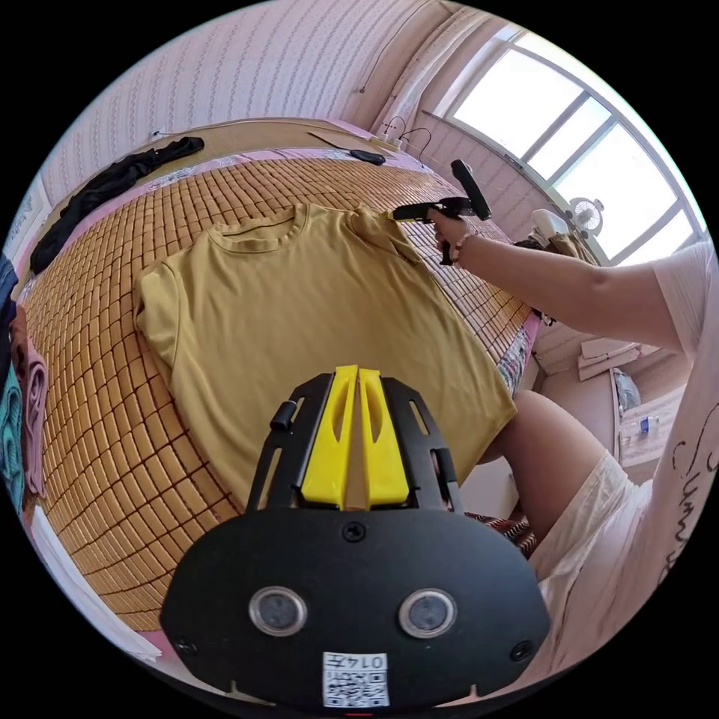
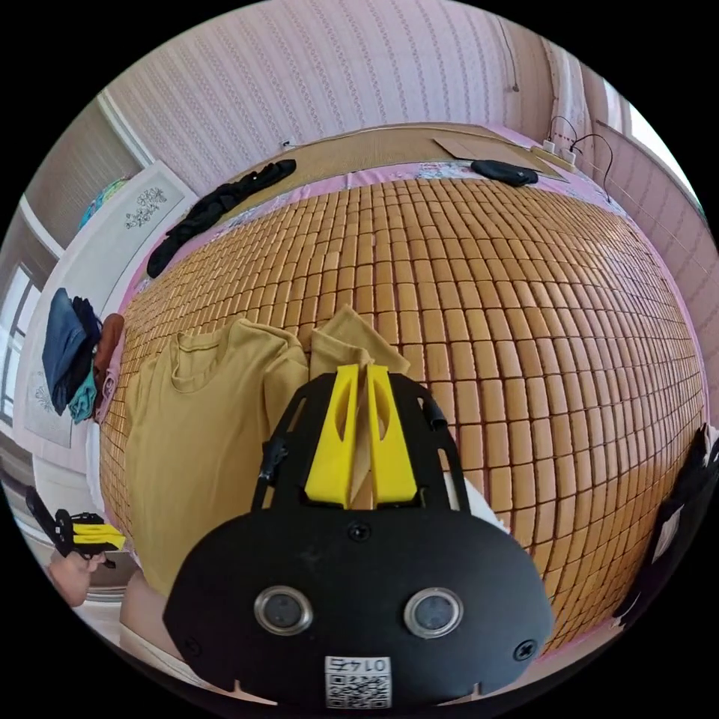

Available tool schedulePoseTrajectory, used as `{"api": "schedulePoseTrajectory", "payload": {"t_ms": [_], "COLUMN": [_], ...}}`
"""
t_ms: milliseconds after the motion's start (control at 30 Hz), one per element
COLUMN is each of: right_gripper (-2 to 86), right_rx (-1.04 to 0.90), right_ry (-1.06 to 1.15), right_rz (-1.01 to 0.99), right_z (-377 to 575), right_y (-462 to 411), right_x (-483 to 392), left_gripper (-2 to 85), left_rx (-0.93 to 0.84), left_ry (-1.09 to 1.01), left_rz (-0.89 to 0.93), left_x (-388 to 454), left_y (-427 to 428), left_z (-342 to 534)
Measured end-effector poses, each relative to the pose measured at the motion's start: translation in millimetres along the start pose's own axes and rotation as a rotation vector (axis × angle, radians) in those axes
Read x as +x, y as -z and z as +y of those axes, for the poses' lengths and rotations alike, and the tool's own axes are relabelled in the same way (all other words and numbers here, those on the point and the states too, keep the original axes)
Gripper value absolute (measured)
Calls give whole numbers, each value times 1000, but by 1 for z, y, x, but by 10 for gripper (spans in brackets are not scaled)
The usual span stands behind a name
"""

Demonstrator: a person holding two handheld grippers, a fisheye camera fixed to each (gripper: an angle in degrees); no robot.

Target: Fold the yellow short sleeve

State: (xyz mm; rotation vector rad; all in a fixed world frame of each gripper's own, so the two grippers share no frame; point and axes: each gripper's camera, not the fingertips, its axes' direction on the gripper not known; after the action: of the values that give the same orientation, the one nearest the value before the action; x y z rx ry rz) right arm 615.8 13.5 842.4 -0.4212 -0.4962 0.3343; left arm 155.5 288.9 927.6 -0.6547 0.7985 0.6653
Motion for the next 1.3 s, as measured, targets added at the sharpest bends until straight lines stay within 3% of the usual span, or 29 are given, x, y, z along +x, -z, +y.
{"api": "schedulePoseTrajectory", "payload": {"t_ms": [200,333,633,800,900,1033,1300], "right_gripper": [12,9,14,77,50,18,6], "right_rx": [97,31,23,76,53,-21,22], "right_ry": [-215,-336,-481,-450,-451,-513,-589], "right_rz": [-63,-116,-252,-319,-289,-412,-405], "right_z": [47,82,117,103,89,79,78], "right_y": [78,85,77,77,67,49,36], "right_x": [80,129,167,167,172,189,201], "left_gripper": [-10,-10,-4,39,33,-3,-4], "left_rx": [-44,-77,-120,-244,-388,-355,-336], "left_ry": [-110,-206,-398,-493,-547,-527,-473], "left_rz": [92,90,105,54,-35,5,70], "left_x": [29,57,135,185,200,201,203], "left_y": [3,-26,-146,-229,-274,-271,-280], "left_z": [-77,-139,-307,-375,-383,-385,-391]}}
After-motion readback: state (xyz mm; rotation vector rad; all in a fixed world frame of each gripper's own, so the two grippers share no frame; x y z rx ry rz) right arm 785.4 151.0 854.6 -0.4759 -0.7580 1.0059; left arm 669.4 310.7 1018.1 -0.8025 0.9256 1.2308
